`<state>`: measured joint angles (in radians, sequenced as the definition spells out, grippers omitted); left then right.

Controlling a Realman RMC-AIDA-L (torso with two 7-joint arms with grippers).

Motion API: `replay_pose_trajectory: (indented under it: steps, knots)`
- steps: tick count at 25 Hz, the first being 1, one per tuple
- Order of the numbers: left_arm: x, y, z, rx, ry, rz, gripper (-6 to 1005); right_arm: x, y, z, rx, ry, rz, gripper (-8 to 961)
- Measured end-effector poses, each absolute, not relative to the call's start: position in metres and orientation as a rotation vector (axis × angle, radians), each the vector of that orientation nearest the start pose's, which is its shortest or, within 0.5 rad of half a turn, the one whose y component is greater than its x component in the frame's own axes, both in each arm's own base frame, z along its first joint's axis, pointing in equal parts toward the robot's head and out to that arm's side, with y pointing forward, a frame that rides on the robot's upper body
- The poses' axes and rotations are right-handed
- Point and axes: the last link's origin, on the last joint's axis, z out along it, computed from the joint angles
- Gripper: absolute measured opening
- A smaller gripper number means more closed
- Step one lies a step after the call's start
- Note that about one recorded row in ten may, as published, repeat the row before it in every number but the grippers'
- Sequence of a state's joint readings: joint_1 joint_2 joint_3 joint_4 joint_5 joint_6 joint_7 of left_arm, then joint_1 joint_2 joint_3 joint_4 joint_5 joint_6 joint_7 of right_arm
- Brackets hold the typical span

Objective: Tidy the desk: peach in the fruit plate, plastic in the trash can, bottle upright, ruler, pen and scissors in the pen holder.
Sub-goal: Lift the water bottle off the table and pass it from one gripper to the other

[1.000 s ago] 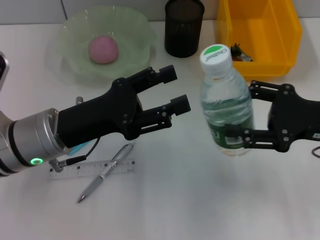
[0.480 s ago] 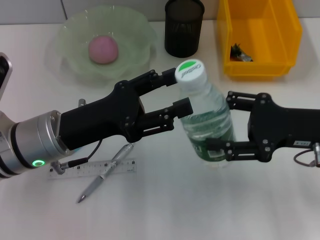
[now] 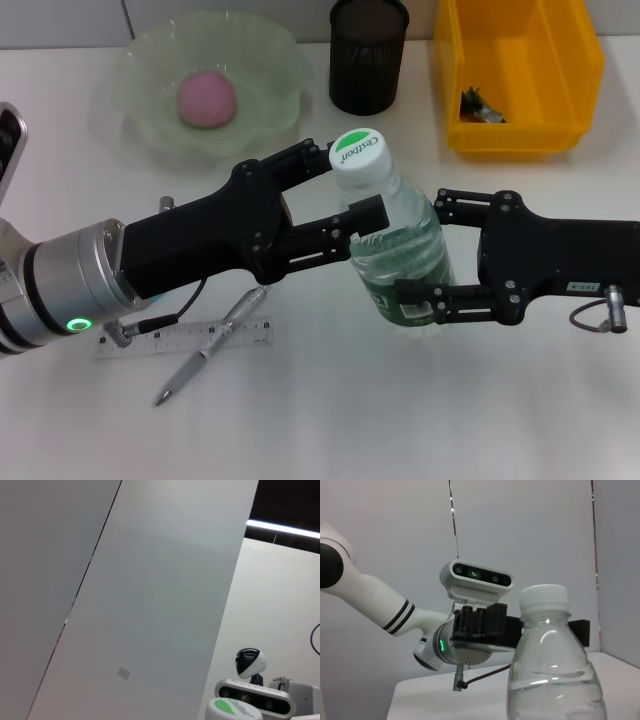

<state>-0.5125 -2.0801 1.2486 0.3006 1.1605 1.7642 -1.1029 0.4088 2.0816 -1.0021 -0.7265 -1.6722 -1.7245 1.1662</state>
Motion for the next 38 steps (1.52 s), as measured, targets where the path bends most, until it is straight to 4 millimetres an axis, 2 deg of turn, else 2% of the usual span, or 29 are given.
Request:
replay_pose_trajectory:
  steps: [13, 27, 33, 38]
  knots:
    - [-0.207, 0.28, -0.039, -2.644, -0.496, -1.526, 647, 0.224, 0.289, -0.022, -2.918, 0.172, 0.954, 755]
    - [-0.205, 0.279, -0.042, -2.664, -0.422, -1.497, 643, 0.222, 0.29, -0.022, -2.918, 0.164, 0.957, 755]
    - [-0.203, 0.28, -0.042, -2.673, -0.386, -1.49, 455, 0.22, 0.292, -0.022, -2.916, 0.157, 0.96, 754]
    - [-0.203, 0.281, -0.041, -2.664, -0.367, -1.49, 454, 0.219, 0.295, -0.022, -2.911, 0.15, 0.954, 753]
